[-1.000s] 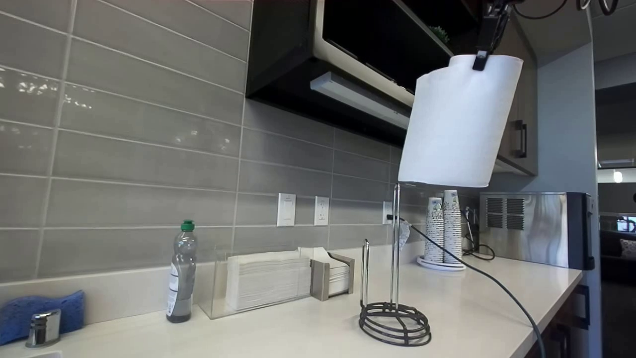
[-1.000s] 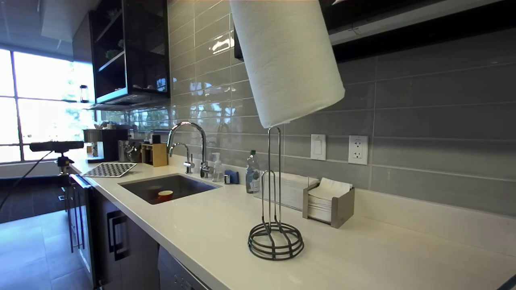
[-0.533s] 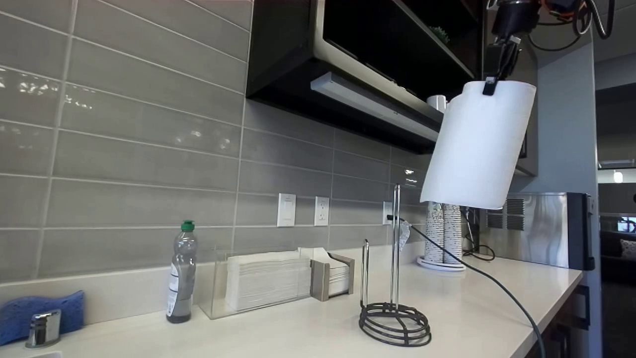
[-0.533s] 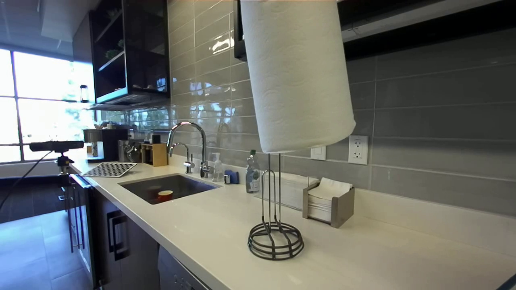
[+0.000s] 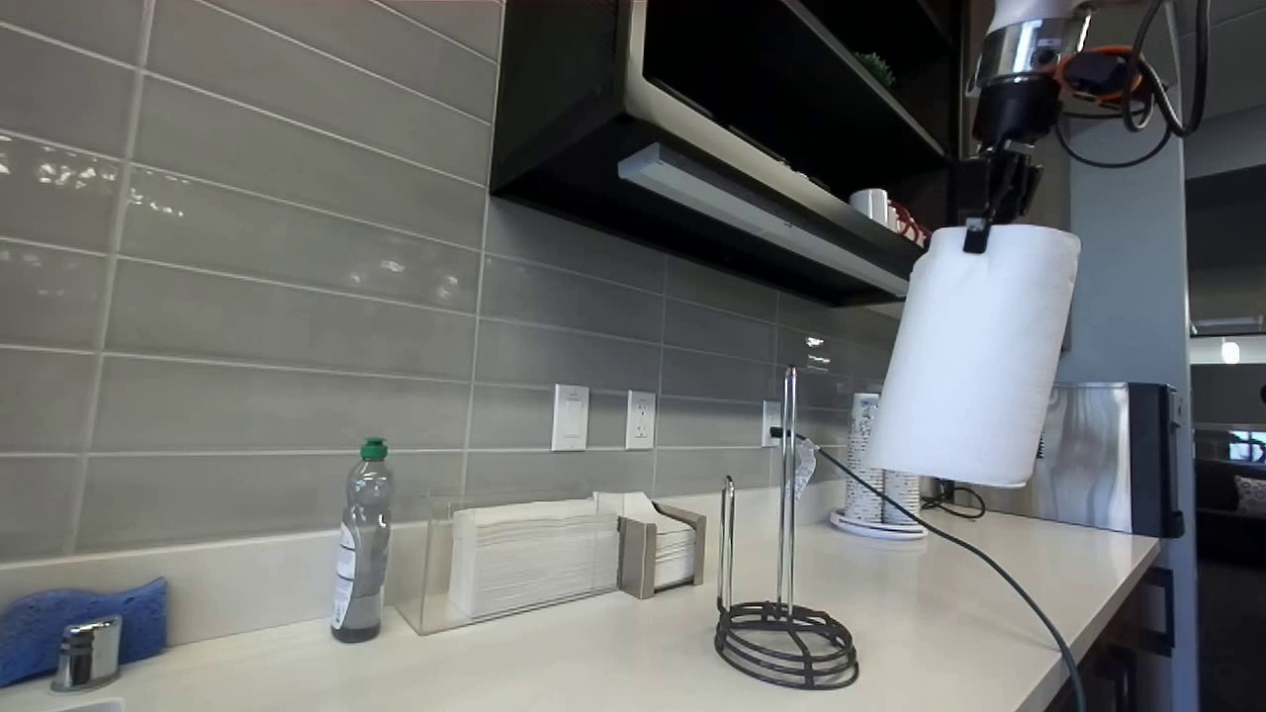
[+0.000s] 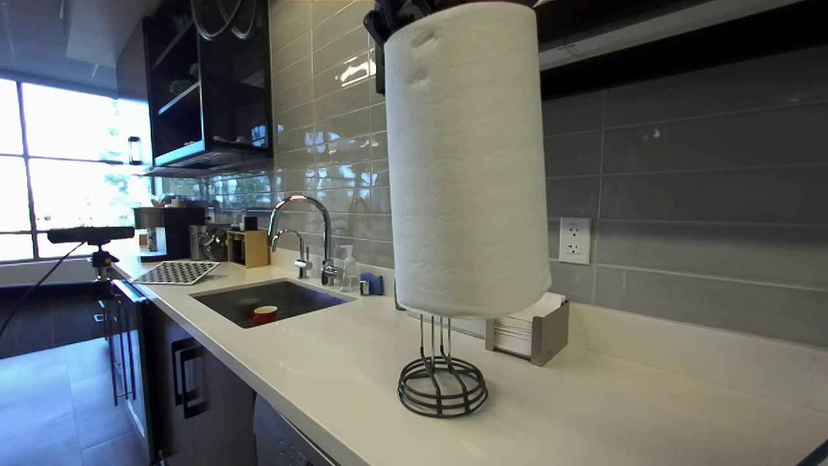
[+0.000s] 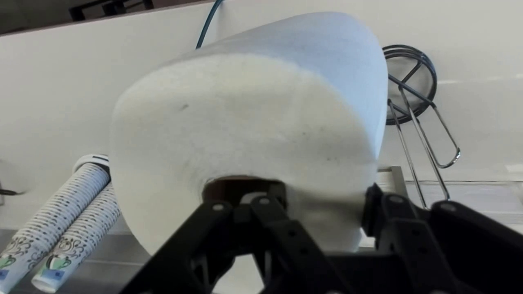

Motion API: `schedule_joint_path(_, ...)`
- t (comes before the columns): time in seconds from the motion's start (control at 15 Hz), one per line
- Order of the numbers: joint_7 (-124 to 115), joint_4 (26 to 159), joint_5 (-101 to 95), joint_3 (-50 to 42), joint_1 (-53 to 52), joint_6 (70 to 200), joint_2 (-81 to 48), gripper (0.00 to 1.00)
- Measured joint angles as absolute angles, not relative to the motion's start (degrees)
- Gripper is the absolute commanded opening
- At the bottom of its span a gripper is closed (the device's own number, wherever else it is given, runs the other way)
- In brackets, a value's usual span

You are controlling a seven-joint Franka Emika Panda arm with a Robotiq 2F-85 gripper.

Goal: Shift the paper towel roll to the table

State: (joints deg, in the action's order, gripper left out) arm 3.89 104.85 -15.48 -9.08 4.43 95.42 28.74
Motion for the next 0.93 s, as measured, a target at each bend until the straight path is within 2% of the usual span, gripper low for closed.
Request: schedule_joint_path(0.93,-1.16,122.08,-14.86,-11.10,9.05,113.22,28.44,0.18)
